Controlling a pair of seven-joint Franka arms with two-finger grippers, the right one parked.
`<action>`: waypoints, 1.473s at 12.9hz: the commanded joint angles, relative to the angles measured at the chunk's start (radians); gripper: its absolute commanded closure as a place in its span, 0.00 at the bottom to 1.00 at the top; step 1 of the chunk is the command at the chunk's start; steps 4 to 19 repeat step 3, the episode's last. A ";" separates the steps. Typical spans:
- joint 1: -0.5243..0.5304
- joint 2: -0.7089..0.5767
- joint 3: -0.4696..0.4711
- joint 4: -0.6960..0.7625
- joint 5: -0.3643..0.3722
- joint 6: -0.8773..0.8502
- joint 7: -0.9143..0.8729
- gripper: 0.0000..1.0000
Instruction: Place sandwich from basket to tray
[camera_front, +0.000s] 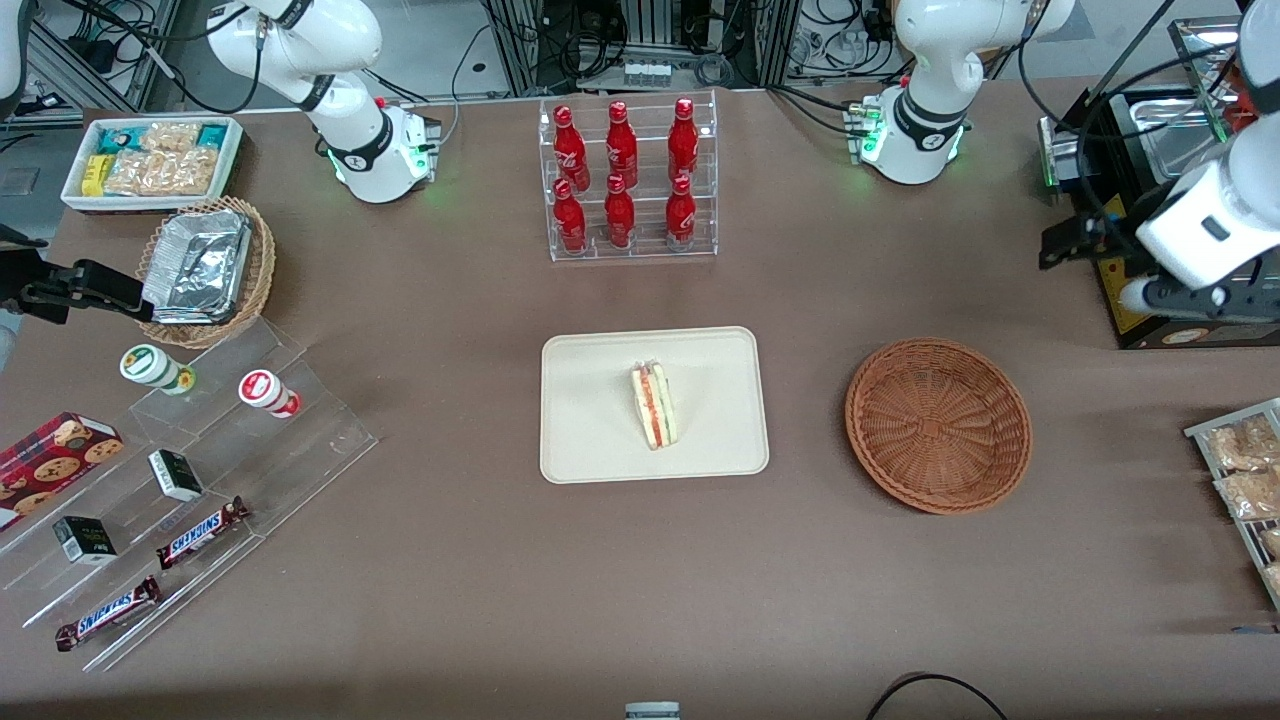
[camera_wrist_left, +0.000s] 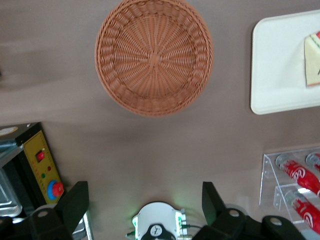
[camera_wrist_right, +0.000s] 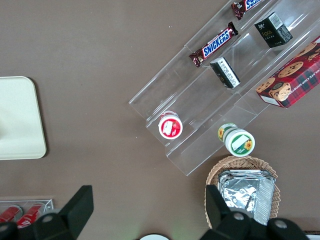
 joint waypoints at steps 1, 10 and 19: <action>0.013 -0.075 -0.013 -0.042 -0.001 -0.018 0.022 0.00; 0.011 -0.077 -0.008 -0.045 -0.001 -0.011 0.024 0.00; 0.011 -0.077 -0.008 -0.045 -0.001 -0.011 0.024 0.00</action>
